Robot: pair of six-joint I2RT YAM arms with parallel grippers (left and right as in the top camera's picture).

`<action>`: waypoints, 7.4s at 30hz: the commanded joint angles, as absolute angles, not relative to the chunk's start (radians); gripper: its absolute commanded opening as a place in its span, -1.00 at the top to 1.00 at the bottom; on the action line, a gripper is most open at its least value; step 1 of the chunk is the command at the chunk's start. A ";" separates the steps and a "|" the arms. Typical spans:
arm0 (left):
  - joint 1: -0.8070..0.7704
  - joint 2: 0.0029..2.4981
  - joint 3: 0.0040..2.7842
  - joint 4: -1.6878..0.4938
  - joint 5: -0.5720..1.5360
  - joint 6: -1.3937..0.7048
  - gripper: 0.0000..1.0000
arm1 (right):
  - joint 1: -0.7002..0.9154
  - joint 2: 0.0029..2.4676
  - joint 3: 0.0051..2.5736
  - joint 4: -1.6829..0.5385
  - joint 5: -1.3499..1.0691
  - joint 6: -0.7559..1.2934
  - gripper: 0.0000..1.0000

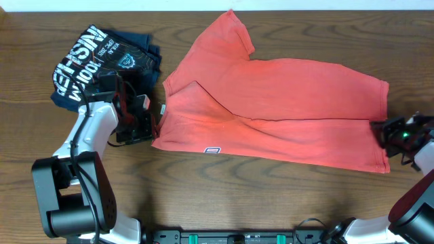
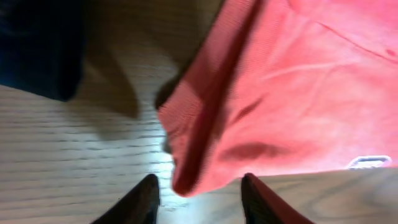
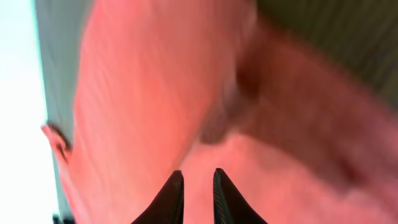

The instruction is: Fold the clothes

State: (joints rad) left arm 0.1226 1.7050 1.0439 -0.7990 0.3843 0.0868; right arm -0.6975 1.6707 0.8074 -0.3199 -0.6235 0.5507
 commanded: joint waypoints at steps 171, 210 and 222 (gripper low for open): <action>-0.426 1.771 1.102 -0.175 0.260 -0.087 0.11 | -0.450 1.655 0.802 -0.561 -0.480 0.242 0.49; -0.408 2.155 1.708 -0.672 -0.045 -0.509 -0.34 | -0.411 1.655 0.802 -0.562 -0.498 0.302 0.24; -0.411 2.243 1.724 -0.705 -0.043 -0.509 -0.01 | -0.411 1.655 0.802 -0.567 -0.498 0.302 0.24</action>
